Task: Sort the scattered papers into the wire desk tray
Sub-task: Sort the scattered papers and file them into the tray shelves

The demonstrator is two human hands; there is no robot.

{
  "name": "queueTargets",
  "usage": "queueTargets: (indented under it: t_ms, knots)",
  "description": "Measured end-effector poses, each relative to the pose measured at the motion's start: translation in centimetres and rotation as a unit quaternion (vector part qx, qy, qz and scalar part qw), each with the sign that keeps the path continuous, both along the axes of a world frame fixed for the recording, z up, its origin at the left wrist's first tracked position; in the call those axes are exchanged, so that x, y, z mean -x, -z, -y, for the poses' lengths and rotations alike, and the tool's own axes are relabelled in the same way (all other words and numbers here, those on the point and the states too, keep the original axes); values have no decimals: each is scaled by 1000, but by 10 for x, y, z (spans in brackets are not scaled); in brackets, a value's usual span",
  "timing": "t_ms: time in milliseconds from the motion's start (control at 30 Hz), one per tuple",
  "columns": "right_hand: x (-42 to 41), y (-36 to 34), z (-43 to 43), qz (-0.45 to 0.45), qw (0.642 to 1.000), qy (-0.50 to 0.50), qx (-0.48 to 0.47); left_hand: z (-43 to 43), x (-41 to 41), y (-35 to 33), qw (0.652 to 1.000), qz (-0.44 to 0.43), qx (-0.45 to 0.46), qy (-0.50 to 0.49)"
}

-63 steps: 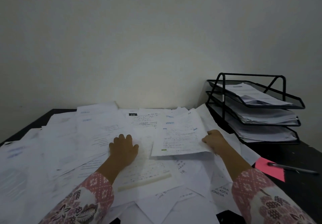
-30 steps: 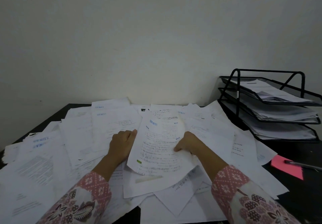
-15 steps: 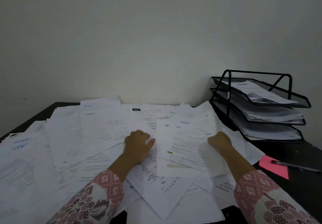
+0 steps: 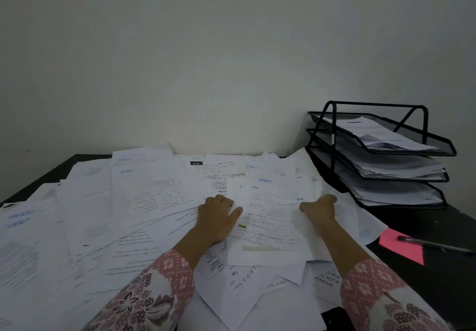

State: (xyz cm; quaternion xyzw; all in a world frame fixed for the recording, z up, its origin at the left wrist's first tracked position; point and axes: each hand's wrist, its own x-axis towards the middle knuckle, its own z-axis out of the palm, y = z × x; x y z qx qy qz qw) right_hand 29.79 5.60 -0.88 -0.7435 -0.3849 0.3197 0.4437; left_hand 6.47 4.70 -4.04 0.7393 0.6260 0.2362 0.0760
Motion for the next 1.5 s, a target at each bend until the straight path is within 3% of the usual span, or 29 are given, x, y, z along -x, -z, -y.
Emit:
queueTargets:
  t_ms: [233,400,500,667,800,900,1267,1367,1500]
  knots:
    - [-5,-5,-8,-56,996,-66,7,-9,6,-3,998,53,37,0]
    - [-6,-25,-5,-88,987,-98,-91,-15,4,-8,992,89,86,-32]
    - [-5,-41,-2,-108,977,-110,-147,-20,-2,-19,980,161,104,-47]
    - [-5,-65,1,-90,965,-128,-213,-30,-14,-51,897,419,129,-56]
    - [-7,-77,2,-91,957,-134,-240,-38,-20,-71,878,470,73,-58]
    - [-10,-82,3,-98,950,-146,-259,-36,-21,-86,836,546,40,-29]
    - [-6,-91,6,-97,924,-169,-330,-37,-24,-104,880,470,-66,14]
    - [-5,-96,5,-82,918,-161,-354,-37,-26,-115,858,503,-103,14]
    - [-7,-95,3,-76,919,-145,-358,-37,-28,-123,837,540,-84,33]
